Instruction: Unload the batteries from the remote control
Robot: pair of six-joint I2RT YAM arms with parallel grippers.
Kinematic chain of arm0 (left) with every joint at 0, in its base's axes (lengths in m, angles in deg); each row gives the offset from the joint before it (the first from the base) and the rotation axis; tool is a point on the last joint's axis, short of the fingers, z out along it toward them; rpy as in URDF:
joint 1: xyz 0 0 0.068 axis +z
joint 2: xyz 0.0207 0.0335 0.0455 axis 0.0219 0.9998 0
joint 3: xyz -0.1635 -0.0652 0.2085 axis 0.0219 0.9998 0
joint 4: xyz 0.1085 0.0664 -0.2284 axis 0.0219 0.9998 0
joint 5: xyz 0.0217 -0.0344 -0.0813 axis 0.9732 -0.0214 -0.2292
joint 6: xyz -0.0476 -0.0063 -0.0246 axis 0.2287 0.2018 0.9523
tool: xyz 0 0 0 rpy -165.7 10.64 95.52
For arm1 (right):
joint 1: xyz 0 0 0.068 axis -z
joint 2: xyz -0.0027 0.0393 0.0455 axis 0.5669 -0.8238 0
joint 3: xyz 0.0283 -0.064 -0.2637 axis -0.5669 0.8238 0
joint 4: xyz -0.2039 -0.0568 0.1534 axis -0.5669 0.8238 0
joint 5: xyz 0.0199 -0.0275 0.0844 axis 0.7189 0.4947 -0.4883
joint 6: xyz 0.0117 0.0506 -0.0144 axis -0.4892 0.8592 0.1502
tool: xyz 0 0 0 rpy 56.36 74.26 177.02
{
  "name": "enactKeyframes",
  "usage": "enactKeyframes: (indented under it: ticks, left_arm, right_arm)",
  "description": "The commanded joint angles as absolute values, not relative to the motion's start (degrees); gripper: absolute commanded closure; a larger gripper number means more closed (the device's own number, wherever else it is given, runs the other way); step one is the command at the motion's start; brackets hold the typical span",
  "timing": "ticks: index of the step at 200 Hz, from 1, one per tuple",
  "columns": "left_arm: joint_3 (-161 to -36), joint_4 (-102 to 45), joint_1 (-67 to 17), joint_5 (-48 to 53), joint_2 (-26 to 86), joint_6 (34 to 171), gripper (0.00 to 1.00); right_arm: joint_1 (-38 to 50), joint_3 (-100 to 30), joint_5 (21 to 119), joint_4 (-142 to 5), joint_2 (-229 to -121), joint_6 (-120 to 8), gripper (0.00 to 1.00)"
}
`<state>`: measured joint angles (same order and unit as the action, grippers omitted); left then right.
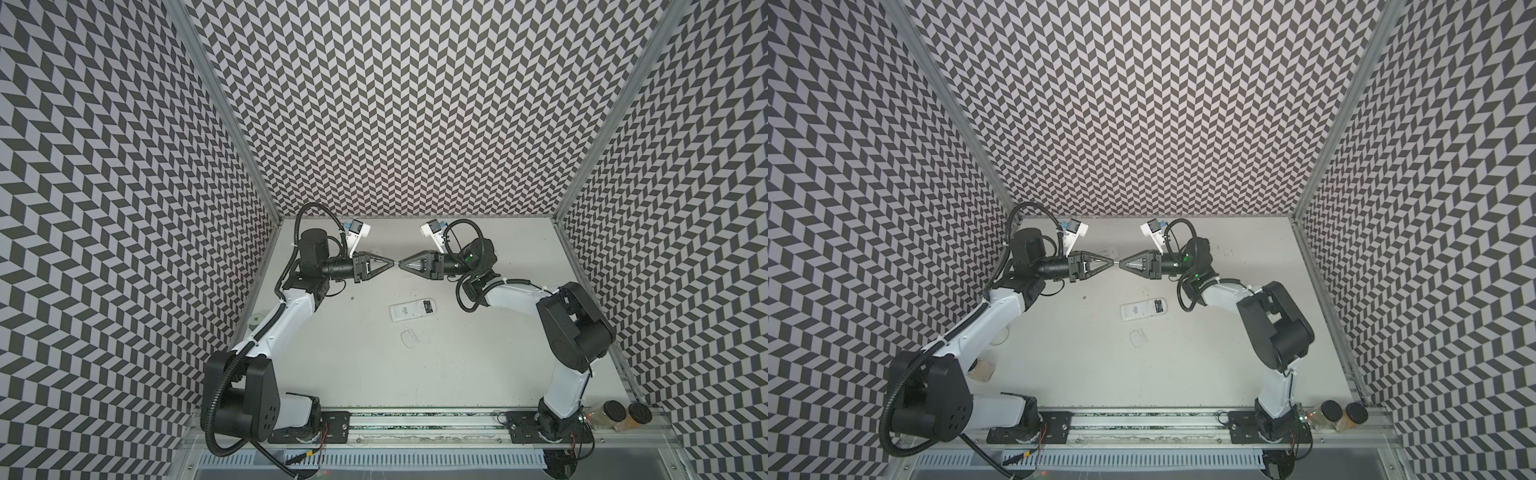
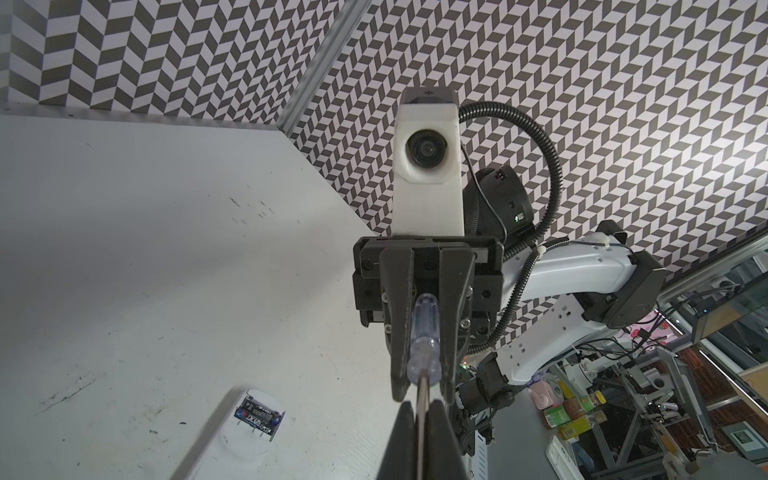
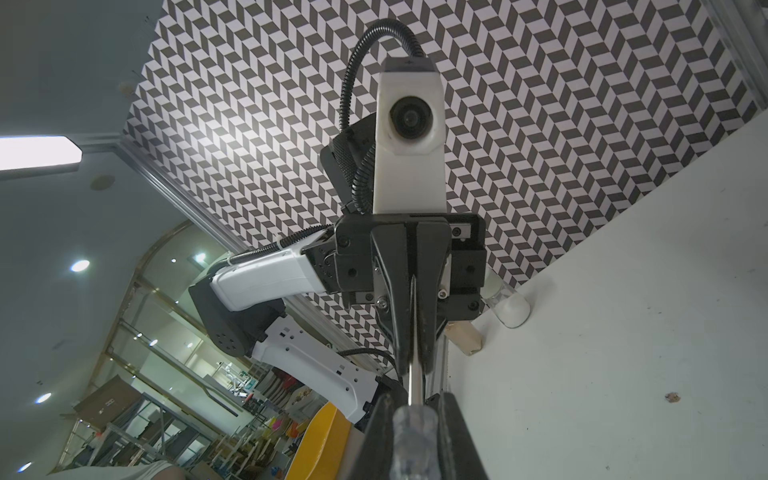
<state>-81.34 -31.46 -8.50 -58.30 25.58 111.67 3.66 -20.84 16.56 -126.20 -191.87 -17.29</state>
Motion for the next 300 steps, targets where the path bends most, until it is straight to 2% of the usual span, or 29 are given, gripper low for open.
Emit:
enactKeyframes:
  ticks: [1, 20, 60, 91, 139, 149, 207, 270, 300]
  left_arm:
    - [-83.8, -26.6, -9.1, -56.8, 24.9, 105.4, 0.66]
    - [-84.7, -22.8, -8.7, -54.9, 24.7, 101.0, 0.56]
    - [-85.2, -17.1, -9.3, -45.0, 25.8, 93.2, 0.32]
    - [-85.6, -16.3, -10.0, -37.1, 26.9, 88.8, 0.17]
    - [-86.6, -11.3, -16.7, -24.8, 30.3, 74.1, 0.06]
    - [-86.7, -10.6, -19.1, -23.6, 31.5, 70.5, 0.0]
    - [-87.9, -9.4, -26.8, -17.3, 39.5, 60.8, 0.0]
    - [-93.0, -5.3, -31.6, -17.7, 50.2, 59.2, 0.02]
    - [-95.7, -4.0, -35.4, -7.9, 54.5, 58.2, 0.0]
  right_arm:
    - [4.8, -19.0, 18.1, -118.5, -187.1, -24.8, 1.0]
    - [7.2, -15.5, 19.4, -116.2, -183.1, -27.6, 1.0]
    - [12.3, -10.4, 24.5, -97.8, -173.7, -42.7, 1.0]
    - [15.0, -6.7, 30.1, -87.4, -166.6, -51.1, 1.0]
    - [16.6, -2.2, 38.6, -77.7, -157.2, -57.7, 1.0]
    - [16.7, -1.9, 40.5, -75.4, -155.6, -58.7, 1.0]
    - [16.8, 1.0, 46.8, -67.7, -146.5, -62.5, 1.0]
    - [16.8, 5.1, 50.7, -65.5, -139.7, -64.1, 1.0]
    - [16.8, 6.9, 50.8, -66.5, -138.0, -63.9, 1.0]
